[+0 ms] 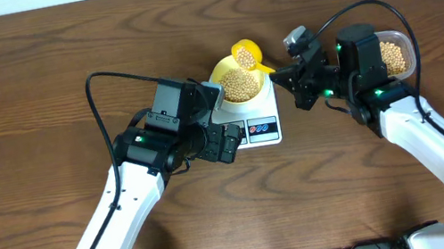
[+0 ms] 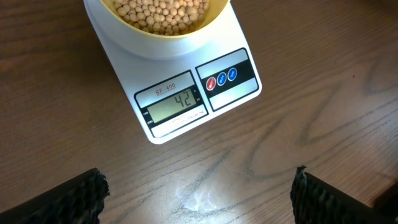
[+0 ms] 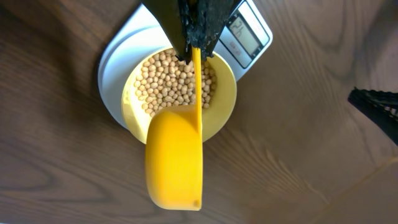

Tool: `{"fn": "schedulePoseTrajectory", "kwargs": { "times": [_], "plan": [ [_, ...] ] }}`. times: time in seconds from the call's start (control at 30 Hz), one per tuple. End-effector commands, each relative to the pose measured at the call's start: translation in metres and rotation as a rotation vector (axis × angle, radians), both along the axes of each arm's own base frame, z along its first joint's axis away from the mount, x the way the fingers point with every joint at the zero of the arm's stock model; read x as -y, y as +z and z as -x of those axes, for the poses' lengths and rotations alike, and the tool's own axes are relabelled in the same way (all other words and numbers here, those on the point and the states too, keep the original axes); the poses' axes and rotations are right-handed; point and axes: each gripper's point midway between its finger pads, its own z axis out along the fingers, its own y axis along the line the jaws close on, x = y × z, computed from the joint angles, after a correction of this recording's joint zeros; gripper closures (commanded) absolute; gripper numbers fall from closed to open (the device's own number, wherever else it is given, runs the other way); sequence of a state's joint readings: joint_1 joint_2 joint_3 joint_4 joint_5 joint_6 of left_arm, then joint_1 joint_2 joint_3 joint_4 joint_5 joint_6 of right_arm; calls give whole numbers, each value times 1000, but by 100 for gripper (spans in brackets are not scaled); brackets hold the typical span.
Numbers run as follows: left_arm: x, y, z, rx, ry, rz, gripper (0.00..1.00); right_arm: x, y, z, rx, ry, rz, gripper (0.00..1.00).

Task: Scoop item into bowl and weigh 50g on scale
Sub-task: 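Tilt the scoop over the bowl and shake soybeans out slowly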

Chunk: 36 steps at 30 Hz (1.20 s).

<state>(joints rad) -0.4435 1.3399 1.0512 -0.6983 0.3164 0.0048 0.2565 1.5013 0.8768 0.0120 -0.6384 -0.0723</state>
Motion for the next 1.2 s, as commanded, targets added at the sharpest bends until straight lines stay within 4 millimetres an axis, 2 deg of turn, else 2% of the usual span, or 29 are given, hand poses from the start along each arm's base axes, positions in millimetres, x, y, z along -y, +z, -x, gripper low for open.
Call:
{"fn": "schedulePoseTrajectory", "kwargs": {
  "times": [0.0,0.17,0.5,1.17],
  "plan": [
    [2,-1,2,-1,-21,2,4,-3,-5,-2,28,6,43,99],
    [2,-1,2,-1,-21,2,4,-4,-5,-1,16,2,34,99],
    [2,-1,2,-1,-21,2,4,-4,-1,-4,-117,-93,-77,99],
    [2,-1,2,-1,-21,2,4,-6,4,-6,-103,-92,-94,99]
  ]
}}
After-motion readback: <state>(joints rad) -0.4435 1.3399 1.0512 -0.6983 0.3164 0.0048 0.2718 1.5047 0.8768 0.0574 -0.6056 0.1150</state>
